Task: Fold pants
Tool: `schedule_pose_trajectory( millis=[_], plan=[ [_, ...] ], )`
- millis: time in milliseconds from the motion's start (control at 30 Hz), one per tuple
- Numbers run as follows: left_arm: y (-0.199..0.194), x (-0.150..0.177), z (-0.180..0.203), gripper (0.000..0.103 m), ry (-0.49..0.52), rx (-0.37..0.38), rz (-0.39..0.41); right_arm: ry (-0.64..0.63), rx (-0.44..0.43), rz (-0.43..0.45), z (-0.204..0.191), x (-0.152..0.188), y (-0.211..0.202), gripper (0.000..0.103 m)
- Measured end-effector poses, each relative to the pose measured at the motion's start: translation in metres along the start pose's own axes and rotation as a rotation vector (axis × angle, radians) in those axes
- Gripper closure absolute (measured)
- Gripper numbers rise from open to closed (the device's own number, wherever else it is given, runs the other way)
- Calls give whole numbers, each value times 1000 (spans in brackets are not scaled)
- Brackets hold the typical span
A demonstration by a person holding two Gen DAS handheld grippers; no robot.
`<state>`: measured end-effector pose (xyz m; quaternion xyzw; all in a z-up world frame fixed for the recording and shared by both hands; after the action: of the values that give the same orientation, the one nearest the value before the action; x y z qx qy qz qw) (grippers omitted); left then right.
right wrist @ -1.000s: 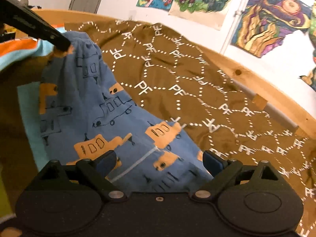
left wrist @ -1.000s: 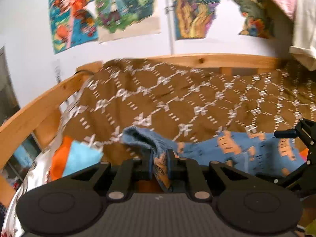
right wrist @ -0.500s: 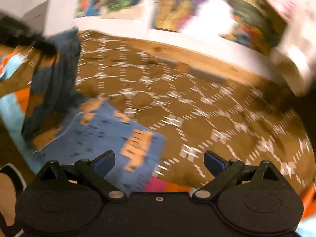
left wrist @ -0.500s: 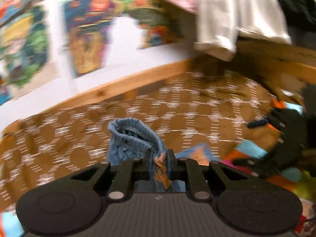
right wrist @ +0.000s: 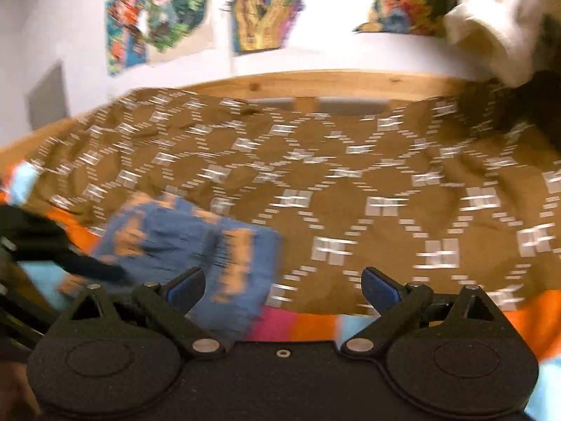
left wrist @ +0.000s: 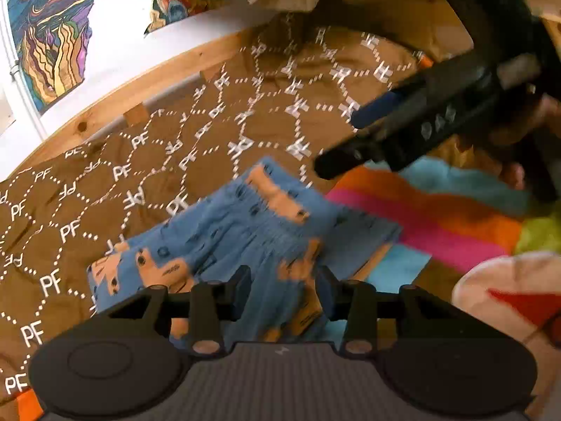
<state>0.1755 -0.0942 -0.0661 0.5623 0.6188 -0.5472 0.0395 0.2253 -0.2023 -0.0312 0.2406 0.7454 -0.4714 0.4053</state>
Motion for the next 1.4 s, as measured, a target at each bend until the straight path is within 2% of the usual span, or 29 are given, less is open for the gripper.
schedule_pose_trajectory(
  millis=[133,233,267,300,400,467,600,667,733,900,1000,1233,1267,1333,1367,1400],
  plan=[
    [7,13,-2,57,22,-20,-43,28,-152,-32,-29,-5,23,10],
    [8,13,-4,58,13,-13,-43,51,-197,-73,-43,-8,46,16],
    [8,14,-4,65,9,-6,-43,61,-202,-85,-44,-8,52,18],
    [8,14,-5,75,0,-3,-45,72,-206,-98,-44,-7,58,24],
    [9,15,-10,87,-35,5,-51,123,-203,-121,-40,-3,71,42],
    [9,15,-13,94,-57,11,-52,182,-197,-126,-33,-1,78,48],
    [2,13,-19,98,-81,11,-29,254,-213,-118,-27,-2,84,77],
    [-4,10,-23,98,-100,9,-14,248,-217,-111,-27,-3,81,83],
    [-13,6,-25,98,-122,11,6,247,-228,-94,-30,-6,75,94],
    [-28,-13,-17,98,-119,34,63,222,-235,-60,-31,-26,46,94],
    [-24,-21,-4,98,-89,66,69,218,-202,-57,-24,-32,31,94],
    [12,-7,19,95,-70,153,10,239,-94,-150,7,3,43,94],
    [12,-5,18,92,-71,164,13,243,-91,-163,8,7,46,92],
    [7,-2,16,75,-96,191,21,238,-69,-178,11,11,48,76],
    [3,-1,16,58,-110,215,25,219,-51,-181,11,11,48,72],
    [-2,0,15,53,-127,234,39,198,-33,-176,11,10,46,65]
  ],
)
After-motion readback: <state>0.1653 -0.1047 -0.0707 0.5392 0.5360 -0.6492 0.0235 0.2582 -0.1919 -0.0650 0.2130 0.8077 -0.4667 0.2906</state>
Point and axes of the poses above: each gripper's, at about its wrist camera, not at the fingertips, and y roughly the way its jaws point, z to its right, x to its underside, the point moved 9 cm from there along y, roughly the way its jaws point, and after that the axes turned 8 degrees about y, right-handed, at the moved point
